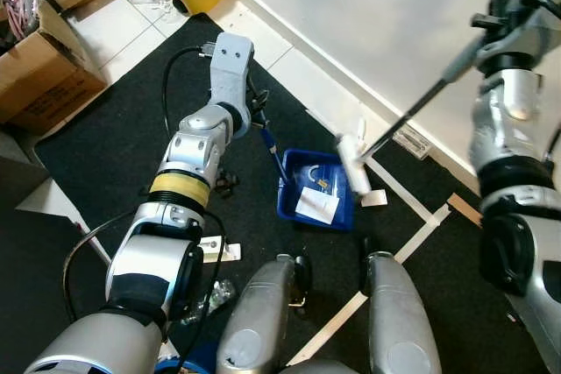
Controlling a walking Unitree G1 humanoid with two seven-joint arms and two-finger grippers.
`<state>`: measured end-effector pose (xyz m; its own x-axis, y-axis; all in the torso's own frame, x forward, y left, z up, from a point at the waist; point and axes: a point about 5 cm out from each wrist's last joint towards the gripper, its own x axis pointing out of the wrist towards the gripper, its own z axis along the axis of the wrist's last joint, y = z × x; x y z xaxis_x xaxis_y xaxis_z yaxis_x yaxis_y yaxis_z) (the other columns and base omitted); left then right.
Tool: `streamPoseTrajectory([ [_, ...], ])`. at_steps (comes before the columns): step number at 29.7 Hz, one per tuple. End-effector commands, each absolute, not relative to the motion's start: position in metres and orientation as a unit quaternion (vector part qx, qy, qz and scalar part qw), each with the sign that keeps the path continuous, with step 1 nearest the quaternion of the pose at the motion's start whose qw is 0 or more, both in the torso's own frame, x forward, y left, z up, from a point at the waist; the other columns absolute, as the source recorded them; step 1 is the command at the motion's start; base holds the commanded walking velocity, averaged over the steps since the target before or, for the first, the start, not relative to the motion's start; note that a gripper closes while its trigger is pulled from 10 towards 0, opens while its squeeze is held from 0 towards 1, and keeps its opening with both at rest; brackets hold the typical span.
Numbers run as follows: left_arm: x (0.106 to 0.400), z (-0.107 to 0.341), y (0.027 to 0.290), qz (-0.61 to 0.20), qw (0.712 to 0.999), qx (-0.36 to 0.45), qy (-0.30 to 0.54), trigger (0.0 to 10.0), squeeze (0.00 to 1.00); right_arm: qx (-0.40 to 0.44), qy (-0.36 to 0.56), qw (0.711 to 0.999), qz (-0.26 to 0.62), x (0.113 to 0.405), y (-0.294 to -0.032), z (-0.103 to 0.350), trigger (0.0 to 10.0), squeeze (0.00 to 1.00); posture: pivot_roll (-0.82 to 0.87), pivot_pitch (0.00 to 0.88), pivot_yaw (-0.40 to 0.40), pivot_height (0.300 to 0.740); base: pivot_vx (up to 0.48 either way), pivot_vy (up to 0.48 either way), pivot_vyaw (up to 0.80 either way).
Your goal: Sweep floor
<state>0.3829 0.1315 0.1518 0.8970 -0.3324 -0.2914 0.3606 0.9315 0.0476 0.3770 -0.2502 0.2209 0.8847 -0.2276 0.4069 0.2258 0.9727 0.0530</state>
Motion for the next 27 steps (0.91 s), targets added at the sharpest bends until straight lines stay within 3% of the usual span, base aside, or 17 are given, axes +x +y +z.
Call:
streamPoseTrajectory([
  [1,0.378,0.136,0.130,-0.182,0.967,0.046,0.173,10.0,0.00,-0.017,-0.215,0.969,-0.118,0.374,-0.253,0.224,10.0,0.00,0.04,0.327,0.121,0.740,0.000,0.000,0.00],
  [9,0.379,0.136,0.131,-0.181,0.967,0.049,0.174,10.0,0.00,-0.088,-0.169,0.972,-0.138,0.364,-0.274,0.213,10.0,0.00,0.03,0.325,0.123,0.740,0.000,0.000,0.00],
  [12,0.379,0.136,0.131,-0.180,0.967,0.049,0.175,10.0,0.00,-0.077,-0.141,0.976,-0.146,0.361,-0.275,0.198,10.0,0.00,0.03,0.325,0.123,0.740,0.000,0.000,0.00],
  [23,0.378,0.136,0.130,-0.183,0.966,0.049,0.177,10.0,0.00,-0.051,-0.070,0.985,-0.147,0.351,-0.250,0.132,10.0,0.00,0.06,0.337,0.134,0.740,0.000,0.000,0.00],
  [27,0.378,0.136,0.134,-0.181,0.966,0.051,0.178,10.0,0.00,0.014,-0.052,0.989,-0.138,0.352,-0.228,0.117,10.0,0.00,0.06,0.337,0.134,0.740,0.000,0.000,0.00],
])
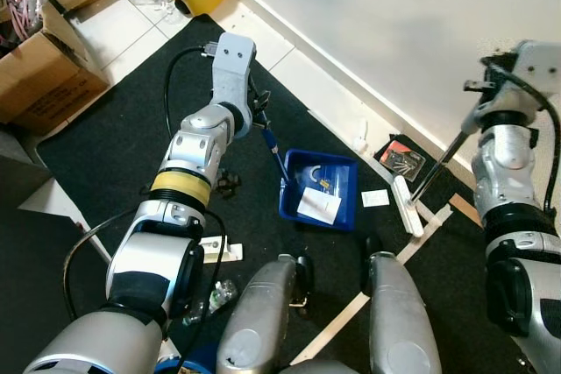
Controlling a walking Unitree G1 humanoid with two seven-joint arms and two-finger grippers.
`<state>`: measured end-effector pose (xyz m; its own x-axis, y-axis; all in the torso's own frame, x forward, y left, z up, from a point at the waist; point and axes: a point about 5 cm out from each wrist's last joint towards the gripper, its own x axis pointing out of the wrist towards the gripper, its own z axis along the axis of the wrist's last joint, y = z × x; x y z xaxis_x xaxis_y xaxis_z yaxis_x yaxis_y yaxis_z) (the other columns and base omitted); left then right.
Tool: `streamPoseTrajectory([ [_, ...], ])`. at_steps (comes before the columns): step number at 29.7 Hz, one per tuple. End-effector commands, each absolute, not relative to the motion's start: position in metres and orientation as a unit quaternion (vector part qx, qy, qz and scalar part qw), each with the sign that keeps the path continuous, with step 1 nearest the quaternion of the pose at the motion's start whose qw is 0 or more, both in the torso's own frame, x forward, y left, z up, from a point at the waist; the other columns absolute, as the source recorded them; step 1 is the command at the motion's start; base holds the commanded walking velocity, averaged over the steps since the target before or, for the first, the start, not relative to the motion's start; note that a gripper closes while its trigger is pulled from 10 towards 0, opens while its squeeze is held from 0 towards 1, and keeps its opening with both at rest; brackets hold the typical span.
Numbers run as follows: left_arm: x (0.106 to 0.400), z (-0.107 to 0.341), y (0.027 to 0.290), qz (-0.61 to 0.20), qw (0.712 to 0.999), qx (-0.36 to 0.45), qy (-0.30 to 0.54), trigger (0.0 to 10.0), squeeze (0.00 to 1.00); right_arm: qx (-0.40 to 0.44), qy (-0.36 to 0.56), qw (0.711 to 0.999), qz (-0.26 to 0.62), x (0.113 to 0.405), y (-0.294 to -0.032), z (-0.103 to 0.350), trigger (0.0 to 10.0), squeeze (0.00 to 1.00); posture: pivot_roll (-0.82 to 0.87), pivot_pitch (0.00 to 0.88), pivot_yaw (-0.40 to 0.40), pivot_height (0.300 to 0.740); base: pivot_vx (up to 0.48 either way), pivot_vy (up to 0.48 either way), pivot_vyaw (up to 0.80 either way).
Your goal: Sweep floor
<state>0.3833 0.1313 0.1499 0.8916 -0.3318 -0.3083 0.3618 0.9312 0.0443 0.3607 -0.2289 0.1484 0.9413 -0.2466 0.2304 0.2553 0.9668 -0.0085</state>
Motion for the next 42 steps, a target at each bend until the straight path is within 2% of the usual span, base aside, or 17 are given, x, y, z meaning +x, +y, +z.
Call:
streamPoseTrajectory([
  [1,0.378,0.137,0.134,-0.181,0.966,0.052,0.178,10.0,0.00,0.036,-0.055,0.988,-0.139,0.353,-0.225,0.117,10.0,0.00,0.06,0.337,0.134,0.740,0.000,0.000,0.00],
  [2,0.378,0.137,0.135,-0.180,0.966,0.052,0.178,10.0,0.00,0.093,-0.060,0.984,-0.140,0.357,-0.217,0.119,10.0,0.00,0.07,0.328,0.133,0.740,0.000,0.000,0.00],
  [3,0.378,0.137,0.135,-0.180,0.966,0.052,0.178,10.0,0.00,0.093,-0.060,0.984,-0.140,0.357,-0.217,0.119,10.0,0.00,0.07,0.328,0.133,0.740,0.000,0.000,0.00],
  [5,0.379,0.137,0.134,-0.179,0.966,0.052,0.177,10.0,0.00,0.179,-0.067,0.972,-0.134,0.362,-0.204,0.122,10.0,0.00,0.07,0.323,0.131,0.740,0.000,0.000,0.00],
  [8,0.379,0.137,0.132,-0.180,0.967,0.051,0.175,10.0,0.00,0.247,-0.071,0.959,-0.116,0.369,-0.186,0.127,10.0,0.00,0.07,0.320,0.126,0.740,0.000,0.000,0.00],
  [13,0.379,0.138,0.132,-0.180,0.967,0.050,0.174,10.0,0.00,0.274,-0.067,0.953,-0.109,0.372,-0.177,0.127,10.0,0.00,0.07,0.312,0.119,0.740,0.000,0.000,0.00],
  [18,0.378,0.137,0.134,-0.178,0.967,0.050,0.174,10.0,0.00,0.299,-0.075,0.945,-0.112,0.374,-0.179,0.130,10.0,0.00,0.07,0.310,0.118,0.740,0.000,0.000,0.00],
  [25,0.379,0.137,0.132,-0.179,0.967,0.049,0.174,10.0,0.00,0.349,-0.177,0.916,-0.084,0.382,-0.198,0.177,10.0,0.00,0.07,0.310,0.118,0.740,0.000,0.000,0.00],
  [31,0.380,0.137,0.129,-0.180,0.967,0.046,0.172,10.0,0.00,0.313,-0.242,0.916,-0.065,0.379,-0.218,0.211,10.0,0.00,0.04,0.307,0.113,0.740,0.000,0.000,0.00],
  [32,0.380,0.138,0.128,-0.180,0.968,0.045,0.171,10.0,0.00,0.265,-0.258,0.927,-0.063,0.374,-0.229,0.219,10.0,0.00,0.03,0.306,0.111,0.740,0.000,0.000,0.00],
  [35,0.381,0.138,0.129,-0.179,0.968,0.044,0.170,10.0,0.00,0.227,-0.266,0.934,-0.068,0.367,-0.246,0.226,10.0,0.00,0.02,0.303,0.110,0.740,0.000,0.000,0.00],
  [42,0.382,0.138,0.129,-0.178,0.968,0.044,0.170,10.0,0.00,0.210,-0.274,0.936,-0.069,0.357,-0.262,0.232,10.0,0.00,0.01,0.293,0.110,0.740,0.000,0.000,0.00],
])
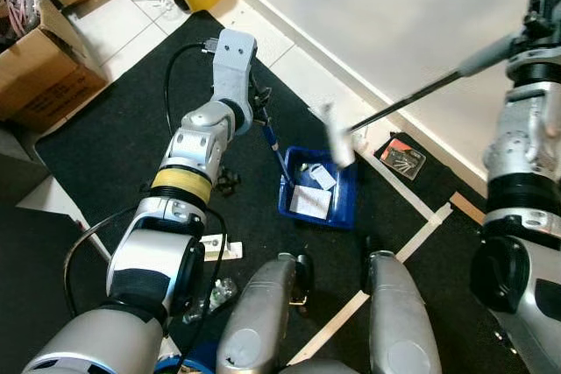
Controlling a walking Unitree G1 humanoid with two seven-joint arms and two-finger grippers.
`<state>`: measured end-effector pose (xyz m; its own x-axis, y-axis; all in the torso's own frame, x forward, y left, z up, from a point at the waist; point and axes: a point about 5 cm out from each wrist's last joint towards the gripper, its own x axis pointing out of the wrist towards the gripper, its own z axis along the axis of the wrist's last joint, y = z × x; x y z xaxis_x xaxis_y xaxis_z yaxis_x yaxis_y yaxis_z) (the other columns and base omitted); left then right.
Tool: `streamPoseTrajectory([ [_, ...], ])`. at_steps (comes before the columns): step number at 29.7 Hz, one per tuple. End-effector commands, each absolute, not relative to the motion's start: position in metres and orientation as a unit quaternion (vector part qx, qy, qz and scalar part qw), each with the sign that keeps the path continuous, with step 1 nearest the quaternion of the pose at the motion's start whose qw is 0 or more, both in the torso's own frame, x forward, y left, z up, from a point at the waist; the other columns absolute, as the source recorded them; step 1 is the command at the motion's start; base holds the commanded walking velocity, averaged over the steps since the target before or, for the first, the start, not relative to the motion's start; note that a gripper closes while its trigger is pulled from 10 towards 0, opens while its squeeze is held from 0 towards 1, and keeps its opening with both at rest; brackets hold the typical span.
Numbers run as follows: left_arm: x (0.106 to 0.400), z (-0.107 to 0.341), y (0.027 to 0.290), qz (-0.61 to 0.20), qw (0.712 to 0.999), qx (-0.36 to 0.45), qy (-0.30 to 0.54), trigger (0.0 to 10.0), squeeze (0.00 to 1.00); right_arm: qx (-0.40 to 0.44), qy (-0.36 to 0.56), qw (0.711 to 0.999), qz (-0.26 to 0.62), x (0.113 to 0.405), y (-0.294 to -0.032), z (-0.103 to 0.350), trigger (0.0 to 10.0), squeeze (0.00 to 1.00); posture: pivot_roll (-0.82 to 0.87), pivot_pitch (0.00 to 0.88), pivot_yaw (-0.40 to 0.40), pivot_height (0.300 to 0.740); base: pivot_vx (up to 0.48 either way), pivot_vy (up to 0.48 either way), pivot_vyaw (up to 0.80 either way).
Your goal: Sweep floor
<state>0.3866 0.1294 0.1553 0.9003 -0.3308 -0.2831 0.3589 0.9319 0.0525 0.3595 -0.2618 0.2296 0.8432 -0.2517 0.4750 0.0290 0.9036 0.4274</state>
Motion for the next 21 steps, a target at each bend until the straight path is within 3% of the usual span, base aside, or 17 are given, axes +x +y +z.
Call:
streamPoseTrajectory([
  [1,0.382,0.138,0.129,-0.177,0.968,0.043,0.170,10.0,0.00,0.209,-0.276,0.936,-0.068,0.356,-0.263,0.233,10.0,0.00,0.00,0.289,0.109,0.740,0.000,0.000,0.00],
  [9,0.385,0.143,0.140,-0.158,0.974,0.014,0.163,10.0,0.00,0.196,-0.277,0.939,-0.050,0.350,-0.260,0.240,10.0,0.00,-0.01,0.267,0.108,0.740,0.000,0.000,0.00],
  [16,0.382,0.170,0.182,-0.113,0.986,-0.014,0.120,10.0,0.00,0.170,-0.257,0.950,-0.046,0.351,-0.258,0.237,10.0,0.00,-0.01,0.221,0.096,0.740,0.000,0.000,0.00],
  [21,0.380,0.180,0.191,-0.105,0.988,-0.020,0.107,10.0,0.00,0.154,-0.248,0.955,-0.045,0.352,-0.256,0.236,10.0,0.00,-0.01,0.210,0.094,0.740,0.000,0.000,0.00],
])
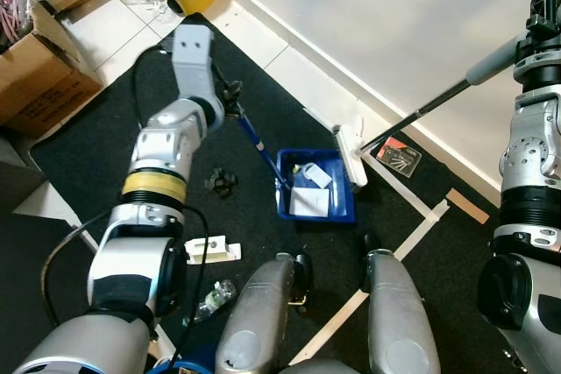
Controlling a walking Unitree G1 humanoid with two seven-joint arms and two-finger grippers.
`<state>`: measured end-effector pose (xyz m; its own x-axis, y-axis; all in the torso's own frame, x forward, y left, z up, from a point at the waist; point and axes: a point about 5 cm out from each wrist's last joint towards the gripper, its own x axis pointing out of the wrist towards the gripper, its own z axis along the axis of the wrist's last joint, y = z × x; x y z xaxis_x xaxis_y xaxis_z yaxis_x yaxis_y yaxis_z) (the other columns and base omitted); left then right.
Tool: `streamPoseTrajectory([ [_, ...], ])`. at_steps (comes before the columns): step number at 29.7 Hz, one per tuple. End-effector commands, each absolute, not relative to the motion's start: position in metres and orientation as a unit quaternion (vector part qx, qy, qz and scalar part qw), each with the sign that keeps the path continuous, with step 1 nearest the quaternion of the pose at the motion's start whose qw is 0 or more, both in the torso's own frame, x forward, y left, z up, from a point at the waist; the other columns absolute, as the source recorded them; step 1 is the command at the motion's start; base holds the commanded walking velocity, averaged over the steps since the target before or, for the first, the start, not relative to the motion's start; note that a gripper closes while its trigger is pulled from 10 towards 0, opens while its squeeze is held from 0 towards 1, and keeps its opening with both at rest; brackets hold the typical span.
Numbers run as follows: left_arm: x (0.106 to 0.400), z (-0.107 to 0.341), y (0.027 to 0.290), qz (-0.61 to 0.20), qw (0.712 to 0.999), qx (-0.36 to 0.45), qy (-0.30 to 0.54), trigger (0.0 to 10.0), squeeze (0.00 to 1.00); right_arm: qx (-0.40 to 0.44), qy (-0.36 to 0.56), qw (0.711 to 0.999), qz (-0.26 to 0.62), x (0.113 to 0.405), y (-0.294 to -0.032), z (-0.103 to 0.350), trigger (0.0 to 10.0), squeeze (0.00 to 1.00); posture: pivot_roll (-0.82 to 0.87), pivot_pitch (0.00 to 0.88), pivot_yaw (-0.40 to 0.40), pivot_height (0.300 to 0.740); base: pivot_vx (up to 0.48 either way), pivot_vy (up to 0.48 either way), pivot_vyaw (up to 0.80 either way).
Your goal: Sweep floor
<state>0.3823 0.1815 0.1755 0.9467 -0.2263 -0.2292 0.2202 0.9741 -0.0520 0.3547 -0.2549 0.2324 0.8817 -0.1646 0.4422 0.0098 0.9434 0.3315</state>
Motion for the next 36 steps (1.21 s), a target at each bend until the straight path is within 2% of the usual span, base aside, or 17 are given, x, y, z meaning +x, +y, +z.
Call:
streamPoseTrajectory([
  [1,0.378,0.185,0.195,-0.104,0.989,-0.025,0.100,10.0,0.00,0.148,-0.244,0.957,-0.045,0.353,-0.254,0.234,10.0,0.00,-0.01,0.204,0.093,0.740,0.000,0.000,0.00],
  [7,0.368,0.200,0.209,-0.096,0.991,-0.014,0.092,10.0,0.00,0.140,-0.232,0.961,-0.047,0.355,-0.245,0.226,10.0,0.00,-0.01,0.163,0.093,0.740,0.000,0.000,0.00],
  [13,0.363,0.197,0.226,-0.071,0.990,0.009,0.122,10.0,0.00,0.123,-0.219,0.967,-0.037,0.356,-0.237,0.218,10.0,0.00,-0.01,0.135,0.101,0.740,0.000,0.000,0.00],
  [27,0.345,0.174,0.254,-0.022,0.983,0.021,0.183,10.0,0.00,0.113,-0.184,0.976,-0.026,0.362,-0.220,0.200,10.0,0.00,0.02,0.138,0.086,0.740,0.000,0.000,0.00],
  [29,0.339,0.170,0.269,0.002,0.982,0.029,0.189,10.0,0.00,0.110,-0.171,0.979,-0.017,0.366,-0.214,0.195,10.0,0.00,0.03,0.142,0.079,0.740,0.000,0.000,0.00],
  [32,0.337,0.171,0.273,0.008,0.982,0.028,0.188,10.0,0.00,0.109,-0.167,0.980,-0.011,0.367,-0.212,0.193,10.0,0.00,0.03,0.142,0.079,0.740,0.000,0.000,0.00],
  [36,0.326,0.176,0.294,0.037,0.981,0.033,0.186,10.0,0.00,0.113,-0.142,0.983,0.034,0.374,-0.185,0.185,10.0,0.00,0.06,0.158,0.052,0.740,0.000,0.000,0.00],
])
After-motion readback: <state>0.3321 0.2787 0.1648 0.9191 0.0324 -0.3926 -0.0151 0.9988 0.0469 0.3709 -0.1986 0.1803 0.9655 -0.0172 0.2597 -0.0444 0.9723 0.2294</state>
